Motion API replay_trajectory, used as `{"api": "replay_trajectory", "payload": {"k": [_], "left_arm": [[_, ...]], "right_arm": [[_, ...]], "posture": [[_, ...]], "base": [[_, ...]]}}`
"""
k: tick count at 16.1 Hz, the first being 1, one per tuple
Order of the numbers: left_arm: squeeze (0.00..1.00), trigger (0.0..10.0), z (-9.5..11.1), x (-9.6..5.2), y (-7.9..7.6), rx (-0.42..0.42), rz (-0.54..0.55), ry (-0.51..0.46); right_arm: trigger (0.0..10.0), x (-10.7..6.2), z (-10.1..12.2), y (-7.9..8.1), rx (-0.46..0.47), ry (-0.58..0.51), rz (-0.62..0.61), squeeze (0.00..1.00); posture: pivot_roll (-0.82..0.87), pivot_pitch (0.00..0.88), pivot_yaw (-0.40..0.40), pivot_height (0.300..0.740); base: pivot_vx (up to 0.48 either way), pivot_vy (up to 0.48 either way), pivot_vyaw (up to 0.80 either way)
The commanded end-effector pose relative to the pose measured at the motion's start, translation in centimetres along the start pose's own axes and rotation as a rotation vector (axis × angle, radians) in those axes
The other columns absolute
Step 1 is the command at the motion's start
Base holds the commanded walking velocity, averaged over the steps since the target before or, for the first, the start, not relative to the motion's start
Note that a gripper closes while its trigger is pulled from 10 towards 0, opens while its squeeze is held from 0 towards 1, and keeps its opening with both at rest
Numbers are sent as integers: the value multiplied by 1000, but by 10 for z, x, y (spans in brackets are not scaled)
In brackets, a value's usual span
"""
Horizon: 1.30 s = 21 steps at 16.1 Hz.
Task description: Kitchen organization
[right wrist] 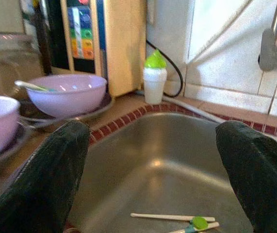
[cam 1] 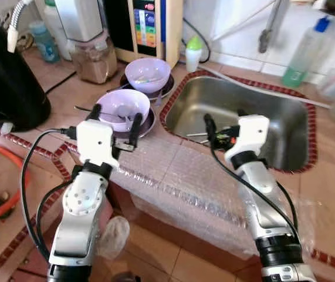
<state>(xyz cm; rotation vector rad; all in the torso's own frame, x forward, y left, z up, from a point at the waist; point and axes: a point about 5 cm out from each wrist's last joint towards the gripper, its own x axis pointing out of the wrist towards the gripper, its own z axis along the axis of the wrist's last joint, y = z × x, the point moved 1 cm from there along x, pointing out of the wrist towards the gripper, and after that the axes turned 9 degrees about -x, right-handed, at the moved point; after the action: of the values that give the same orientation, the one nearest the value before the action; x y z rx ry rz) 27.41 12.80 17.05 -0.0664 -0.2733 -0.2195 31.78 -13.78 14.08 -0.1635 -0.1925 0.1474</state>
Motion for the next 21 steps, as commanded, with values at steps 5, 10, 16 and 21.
{"api": "replay_trajectory", "payload": {"k": [5, 10, 16, 21], "left_arm": [[0, 10000, -6, -7, 0, 3, -5, 22], [0, 10000, -16, -7, 1, 29, -2, 41], [0, 10000, -31, 11, -8, 53, -99, 55], [0, 10000, -47, 27, -4, 72, -81, 73]], "right_arm": [[10000, -4, -2, 5, 24, 22, 29, 0], [10000, -3, -2, 15, 35, 43, 50, 0], [10000, -31, 6, 42, 185, 47, 320, 0], [10000, -49, 13, 60, 223, 62, 516, 0]], "posture": [[19, 0, 14, 740], [15, 10, 14, 740], [-41, 73, 19, 740], [-80, 77, 44, 740]], "base": [[0, 0, 0], [0, 0, 0], [0, 0, 0], [0, 0, 0]]}}
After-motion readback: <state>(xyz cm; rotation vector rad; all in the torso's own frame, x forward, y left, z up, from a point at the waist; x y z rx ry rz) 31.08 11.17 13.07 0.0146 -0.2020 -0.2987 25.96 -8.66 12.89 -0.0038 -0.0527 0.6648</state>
